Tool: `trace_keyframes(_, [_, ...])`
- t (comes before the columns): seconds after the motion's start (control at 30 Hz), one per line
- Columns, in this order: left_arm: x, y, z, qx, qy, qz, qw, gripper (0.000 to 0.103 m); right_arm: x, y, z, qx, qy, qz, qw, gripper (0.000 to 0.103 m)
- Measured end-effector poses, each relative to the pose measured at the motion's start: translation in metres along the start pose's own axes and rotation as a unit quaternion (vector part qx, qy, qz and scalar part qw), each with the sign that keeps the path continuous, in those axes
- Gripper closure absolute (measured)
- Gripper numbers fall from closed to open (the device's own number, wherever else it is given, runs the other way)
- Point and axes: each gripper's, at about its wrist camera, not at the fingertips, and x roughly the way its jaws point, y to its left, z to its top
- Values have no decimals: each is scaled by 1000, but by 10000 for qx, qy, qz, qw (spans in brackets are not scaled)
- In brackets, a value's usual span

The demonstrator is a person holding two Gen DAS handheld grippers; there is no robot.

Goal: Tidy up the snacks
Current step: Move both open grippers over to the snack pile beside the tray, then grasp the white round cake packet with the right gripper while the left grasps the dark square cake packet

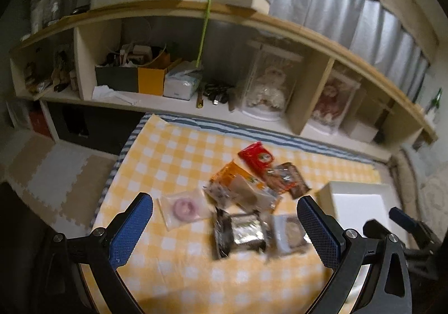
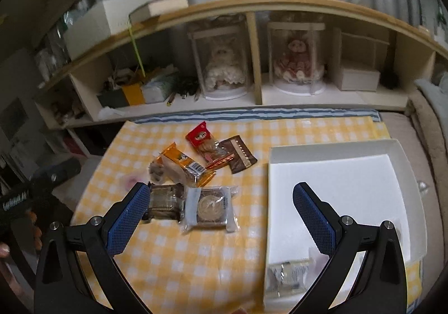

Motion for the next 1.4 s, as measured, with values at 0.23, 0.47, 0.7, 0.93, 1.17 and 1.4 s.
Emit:
trace_keyframes(0.23, [109, -6, 4, 349, 620, 400, 9967, 0, 54, 5, -16, -423, 118, 168, 9989, 0])
trace_keyframes(0.47, [194, -2, -5, 321, 1075, 448, 9927, 0, 108, 10, -34, -525, 732, 314, 9954, 0])
trace_keyframes(0.7, [219, 5, -11, 342, 1194, 421, 9914, 0, 135, 9, -49, -609, 1182, 407, 9903, 6])
trace_keyframes(0.93, [202, 7, -15, 510, 1377, 514, 9878, 0, 131, 18, -58, -937, 1228, 353, 9874, 32])
trace_keyframes(1.17, [172, 8, -42, 655, 1698, 560, 9817, 0, 117, 18, -71, -1038, 1398, 321, 9842, 35])
trace_keyframes(1.4, [137, 7, -66, 797, 2005, 524, 9750, 0, 97, 13, -79, -992, 1471, 264, 9838, 36])
